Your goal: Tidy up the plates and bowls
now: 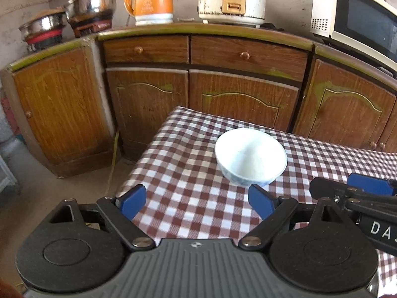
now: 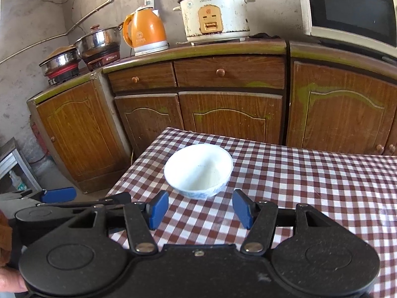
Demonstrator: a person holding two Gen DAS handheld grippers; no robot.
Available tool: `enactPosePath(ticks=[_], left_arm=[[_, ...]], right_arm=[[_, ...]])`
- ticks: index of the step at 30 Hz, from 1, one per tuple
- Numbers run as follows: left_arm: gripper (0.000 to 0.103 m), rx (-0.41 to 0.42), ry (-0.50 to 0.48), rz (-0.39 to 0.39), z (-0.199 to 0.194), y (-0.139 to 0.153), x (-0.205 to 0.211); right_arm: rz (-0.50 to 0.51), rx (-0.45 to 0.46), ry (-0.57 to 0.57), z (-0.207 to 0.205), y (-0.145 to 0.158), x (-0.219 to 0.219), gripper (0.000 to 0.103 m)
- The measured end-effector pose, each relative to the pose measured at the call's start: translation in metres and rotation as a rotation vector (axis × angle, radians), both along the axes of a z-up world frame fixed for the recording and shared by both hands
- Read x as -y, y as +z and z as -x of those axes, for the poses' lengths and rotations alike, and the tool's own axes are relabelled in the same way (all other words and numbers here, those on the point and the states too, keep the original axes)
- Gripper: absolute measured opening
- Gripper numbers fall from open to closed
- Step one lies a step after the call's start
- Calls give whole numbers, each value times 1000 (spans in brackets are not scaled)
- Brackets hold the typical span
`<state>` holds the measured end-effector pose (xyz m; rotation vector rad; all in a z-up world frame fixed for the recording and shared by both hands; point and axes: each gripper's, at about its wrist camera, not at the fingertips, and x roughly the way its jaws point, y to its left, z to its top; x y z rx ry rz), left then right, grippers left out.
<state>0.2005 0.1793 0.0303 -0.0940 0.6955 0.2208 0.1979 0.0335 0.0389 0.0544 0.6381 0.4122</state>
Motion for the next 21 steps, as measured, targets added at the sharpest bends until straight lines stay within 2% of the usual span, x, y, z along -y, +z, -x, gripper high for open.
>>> enactPosePath(ticks=[4,9,13,15,18,21], left_arm=[[88,-11,13,-6,-26,-13,-4],[78,-50,9,58,-64,-32,-17],[73,-35,-7,7,-87,-37,-18],[71,-44,-32,11,-98,-43,-19],[58,-60,-59,-5,-112,-54,-20],[56,-65,-61,-5,-122,-64,-22]], right_arm=[[23,-12,-28,-28,-9,-3,70],[16,-73,-58,-73,-28,-7,70],[40,-110,-88,-105,-47,-12,69],[29,-135,-97,-119,-57,-13,69],[24,-164,-114,-137,-68,-14,69],[35,-187,-121,-152,-77,-17,66]])
